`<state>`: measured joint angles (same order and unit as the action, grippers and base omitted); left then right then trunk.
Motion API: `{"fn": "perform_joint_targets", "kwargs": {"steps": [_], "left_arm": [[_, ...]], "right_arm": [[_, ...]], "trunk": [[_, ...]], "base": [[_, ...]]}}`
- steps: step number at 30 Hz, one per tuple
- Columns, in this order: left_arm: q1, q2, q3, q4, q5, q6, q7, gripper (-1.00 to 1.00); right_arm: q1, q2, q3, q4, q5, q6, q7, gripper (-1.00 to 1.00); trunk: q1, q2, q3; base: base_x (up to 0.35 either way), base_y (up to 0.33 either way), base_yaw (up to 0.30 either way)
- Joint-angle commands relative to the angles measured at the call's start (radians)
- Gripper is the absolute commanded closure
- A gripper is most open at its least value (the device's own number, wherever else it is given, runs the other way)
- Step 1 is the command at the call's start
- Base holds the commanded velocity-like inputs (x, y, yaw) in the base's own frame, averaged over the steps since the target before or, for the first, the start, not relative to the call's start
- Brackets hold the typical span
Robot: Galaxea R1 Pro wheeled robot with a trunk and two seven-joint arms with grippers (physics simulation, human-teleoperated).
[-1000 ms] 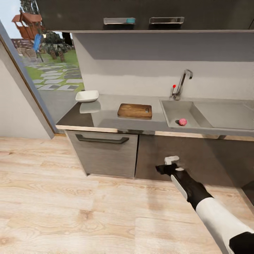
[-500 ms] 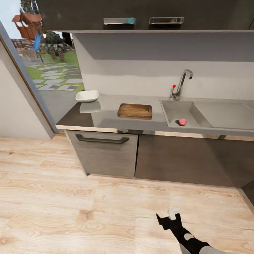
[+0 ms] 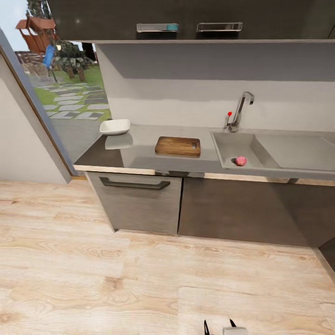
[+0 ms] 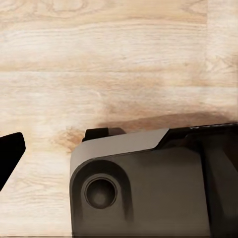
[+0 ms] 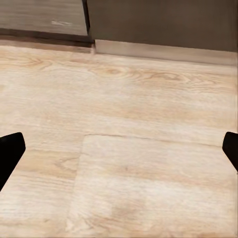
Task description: In the kitchen, take the Vidalia onion out of the sink, dice it on the chopping board with the paring knife, put the diced onion into the bowl on the countertop, then place both the paring knife and the chopping board into the sink.
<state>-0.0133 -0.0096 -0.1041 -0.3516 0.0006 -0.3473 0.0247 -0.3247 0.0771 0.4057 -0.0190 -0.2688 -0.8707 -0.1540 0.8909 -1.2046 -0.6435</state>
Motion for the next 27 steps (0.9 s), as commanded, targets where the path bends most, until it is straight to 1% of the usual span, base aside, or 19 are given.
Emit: {"fn": "perform_joint_targets", "kwargs": {"steps": [1,8,27], "left_arm": [[-0.001,0.000,-0.004,0.008,0.000,-0.004,0.003,-1.00],[-0.001,0.002,-0.003,0.027,-0.002,-0.011,0.003,-1.00],[-0.001,0.002,-0.003,0.028,-0.002,-0.012,0.001,-1.00]], "right_arm": [[0.001,0.000,0.008,0.000,-0.006,-0.005,-0.009,-1.00],[0.004,-0.003,0.007,-0.001,-0.009,-0.012,-0.018,-1.00],[0.004,-0.005,0.004,-0.001,-0.016,-0.016,-0.018,-1.00]], "trunk": [[0.000,0.000,-0.001],[0.000,0.000,0.007],[0.000,0.000,0.036]], "base": [[0.000,0.000,-0.007],[0.000,0.000,-0.015],[0.000,0.000,0.000]]}}
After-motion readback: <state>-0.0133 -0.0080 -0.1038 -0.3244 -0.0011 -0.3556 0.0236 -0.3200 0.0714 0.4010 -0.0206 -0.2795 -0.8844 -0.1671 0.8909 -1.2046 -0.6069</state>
